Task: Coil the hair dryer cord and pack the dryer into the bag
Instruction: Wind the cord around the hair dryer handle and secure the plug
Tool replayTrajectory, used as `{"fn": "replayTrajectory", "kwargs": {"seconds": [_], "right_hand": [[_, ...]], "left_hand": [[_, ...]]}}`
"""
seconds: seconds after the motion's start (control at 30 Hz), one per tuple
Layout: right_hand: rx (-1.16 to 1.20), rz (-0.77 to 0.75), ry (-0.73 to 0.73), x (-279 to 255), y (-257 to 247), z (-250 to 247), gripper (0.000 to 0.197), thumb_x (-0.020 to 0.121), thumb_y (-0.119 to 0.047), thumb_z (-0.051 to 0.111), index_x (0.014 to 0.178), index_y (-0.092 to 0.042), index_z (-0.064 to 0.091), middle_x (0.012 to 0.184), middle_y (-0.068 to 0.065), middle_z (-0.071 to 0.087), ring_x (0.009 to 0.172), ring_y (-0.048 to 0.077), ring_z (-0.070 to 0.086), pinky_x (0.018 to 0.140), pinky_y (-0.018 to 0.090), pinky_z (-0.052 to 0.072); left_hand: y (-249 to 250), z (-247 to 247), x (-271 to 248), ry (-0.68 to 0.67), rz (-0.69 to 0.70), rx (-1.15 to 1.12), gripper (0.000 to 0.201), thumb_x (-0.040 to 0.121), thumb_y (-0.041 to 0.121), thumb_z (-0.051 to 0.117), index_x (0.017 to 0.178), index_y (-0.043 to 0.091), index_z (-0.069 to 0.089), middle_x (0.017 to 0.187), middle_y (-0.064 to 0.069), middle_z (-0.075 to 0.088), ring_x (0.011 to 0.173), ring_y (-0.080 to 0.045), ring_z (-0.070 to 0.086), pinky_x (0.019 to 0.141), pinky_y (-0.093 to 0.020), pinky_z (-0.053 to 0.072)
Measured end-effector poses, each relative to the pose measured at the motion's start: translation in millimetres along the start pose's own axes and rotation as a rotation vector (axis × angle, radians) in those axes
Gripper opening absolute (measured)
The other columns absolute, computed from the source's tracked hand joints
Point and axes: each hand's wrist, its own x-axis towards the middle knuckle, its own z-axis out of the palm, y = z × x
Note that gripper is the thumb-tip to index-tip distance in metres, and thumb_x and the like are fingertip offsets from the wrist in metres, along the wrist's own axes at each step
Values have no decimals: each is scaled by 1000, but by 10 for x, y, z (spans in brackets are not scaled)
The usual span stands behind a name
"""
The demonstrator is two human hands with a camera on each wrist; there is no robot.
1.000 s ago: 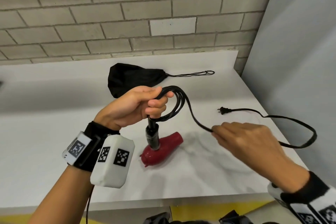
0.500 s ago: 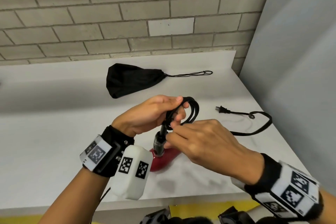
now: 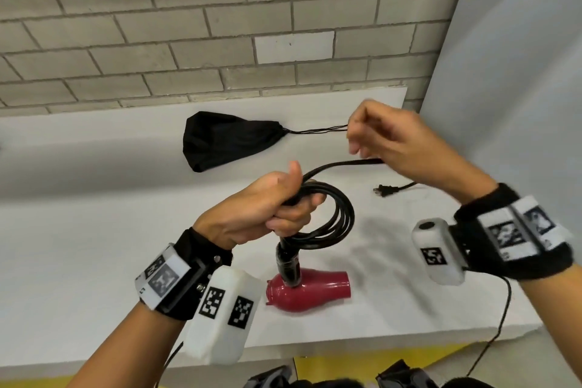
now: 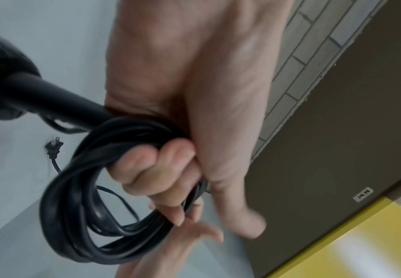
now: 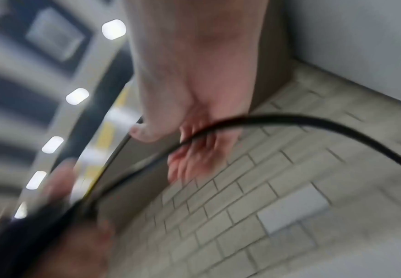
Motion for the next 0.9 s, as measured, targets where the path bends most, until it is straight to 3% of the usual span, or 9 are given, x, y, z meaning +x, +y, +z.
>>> {"fn": "replayTrajectory", "kwargs": {"seconds": [0.07, 0.1, 0.17, 0.23, 0.37, 0.57, 0.7, 0.8, 0.9], "right_hand": [[334, 182, -301, -75, 98, -33, 66, 67, -76, 53, 98, -18, 63, 89, 4, 72, 80, 22, 69, 77, 32, 56], [344, 235, -430, -133, 112, 12, 63, 68, -70, 59, 107, -21, 64, 98, 9, 72, 90, 27, 69, 85, 38, 56], [336, 250, -553, -262, 94, 142, 48, 77, -44, 68, 118, -22, 58, 103, 11, 70, 98, 29, 68, 89, 39, 55], [476, 278, -483, -345, 87, 227, 32, 82, -21, 66, 111, -9, 59, 97, 11, 67, 97, 29, 69, 86, 36, 56], [567, 318, -323, -413, 105, 310, 10, 86, -8, 61, 94, -1, 61, 84, 2, 70, 93, 22, 71, 81, 29, 57], [498, 408, -126, -292, 86, 400, 16, 91, -2, 55, 106, 3, 61, 92, 20, 70, 85, 26, 73, 70, 29, 59], [484, 410, -68, -288, 85, 388, 17, 91, -2, 57, 105, 7, 61, 98, 31, 67, 87, 34, 71, 70, 29, 59], [504, 396, -51, -313, 78, 386, 15, 90, -3, 58, 100, 7, 61, 84, 21, 67, 80, 30, 73, 72, 31, 60], [510, 390, -17, -336, 81, 422, 11, 90, -4, 57, 96, 5, 61, 77, 10, 65, 74, 22, 71, 72, 32, 60]], "left_hand": [[-12, -19, -9, 20, 29, -3, 47, 77, 59, 61, 76, 13, 54, 44, 14, 27, 36, -2, 23, 40, -17, 20], [-6, -17, 1, 34, 34, -11, 39, 82, 51, 60, 75, 14, 54, 44, 13, 27, 36, -2, 22, 40, -18, 18], [12, -8, 35, 75, 37, -14, 35, 91, 44, 49, 75, 13, 52, 44, 12, 25, 37, -3, 21, 40, -19, 19], [25, -13, 63, 101, 33, 0, 40, 91, 46, 39, 76, 11, 49, 42, 13, 25, 37, -4, 20, 40, -17, 23], [21, -41, 76, 94, 6, 27, 47, 83, 56, 39, 77, 10, 50, 44, 11, 31, 39, -5, 23, 42, -17, 27], [10, -1, 145, 141, 12, 62, 44, 88, 49, 36, 84, 8, 52, 56, 3, 52, 47, -13, 49, 51, -23, 41], [8, 10, 167, 167, 28, 20, 42, 87, 48, 37, 84, 10, 53, 55, 4, 52, 47, -12, 50, 53, -24, 41], [1, 8, 144, 200, 33, -37, 40, 84, 47, 42, 78, 10, 55, 61, -1, 65, 55, -14, 63, 55, -20, 49], [-83, -24, 117, 166, 70, -110, 38, 80, 48, 59, 64, 14, 60, 77, -4, 70, 76, -15, 69, 70, -20, 53]]}}
